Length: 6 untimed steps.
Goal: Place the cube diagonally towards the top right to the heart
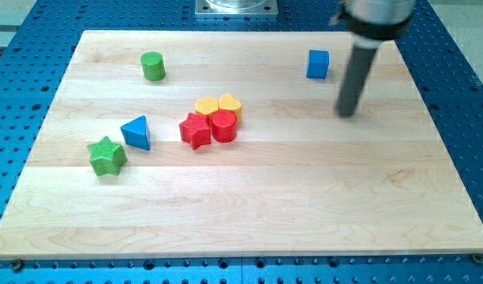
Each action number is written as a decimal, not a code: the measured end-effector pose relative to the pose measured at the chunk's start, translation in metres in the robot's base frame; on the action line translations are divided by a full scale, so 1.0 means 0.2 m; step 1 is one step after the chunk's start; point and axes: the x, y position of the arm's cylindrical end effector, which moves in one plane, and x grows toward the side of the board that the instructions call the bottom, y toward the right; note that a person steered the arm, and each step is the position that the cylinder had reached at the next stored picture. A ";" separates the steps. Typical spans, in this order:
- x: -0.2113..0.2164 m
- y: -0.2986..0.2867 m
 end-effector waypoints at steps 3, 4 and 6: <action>-0.54 -0.12; -0.43 -0.37; -0.31 -0.77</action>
